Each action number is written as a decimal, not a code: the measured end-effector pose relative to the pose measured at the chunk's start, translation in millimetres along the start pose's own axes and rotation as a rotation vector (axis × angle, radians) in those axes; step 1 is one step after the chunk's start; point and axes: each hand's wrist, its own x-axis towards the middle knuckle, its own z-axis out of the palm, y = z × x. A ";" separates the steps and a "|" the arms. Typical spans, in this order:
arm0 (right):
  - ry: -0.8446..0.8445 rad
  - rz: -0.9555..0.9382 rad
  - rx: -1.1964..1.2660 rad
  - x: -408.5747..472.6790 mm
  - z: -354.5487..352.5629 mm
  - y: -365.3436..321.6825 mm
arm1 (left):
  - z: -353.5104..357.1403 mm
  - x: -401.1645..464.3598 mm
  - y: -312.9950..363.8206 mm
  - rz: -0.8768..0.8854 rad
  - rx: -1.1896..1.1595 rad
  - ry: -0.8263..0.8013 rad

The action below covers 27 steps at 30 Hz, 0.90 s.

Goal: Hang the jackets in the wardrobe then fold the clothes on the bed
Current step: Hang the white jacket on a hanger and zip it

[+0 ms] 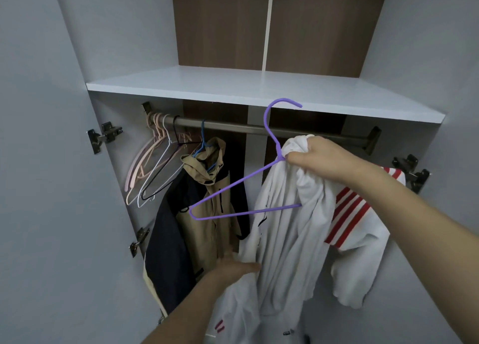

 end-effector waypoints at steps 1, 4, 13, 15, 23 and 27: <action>0.005 0.012 0.013 -1.4 -2.3 0.2 | -4.2 5.9 -2.2 -0.009 0.005 -0.078; 0.056 0.053 -0.007 -3.2 -9.7 2.4 | -12.2 13.3 -11.8 -0.041 0.085 -0.172; 0.075 0.117 -0.265 -4.6 -15.2 22.2 | -122.4 -15.6 48.9 0.109 -0.202 0.079; 0.050 0.133 -0.308 -4.0 -6.1 25.0 | -138.3 -29.5 84.0 0.166 -0.198 0.128; 0.031 0.138 -0.201 2.8 37.7 12.2 | -111.9 -64.4 178.7 0.225 -0.040 0.219; -0.001 0.093 0.091 0.2 34.1 14.5 | -119.6 -66.2 181.3 0.298 0.096 0.391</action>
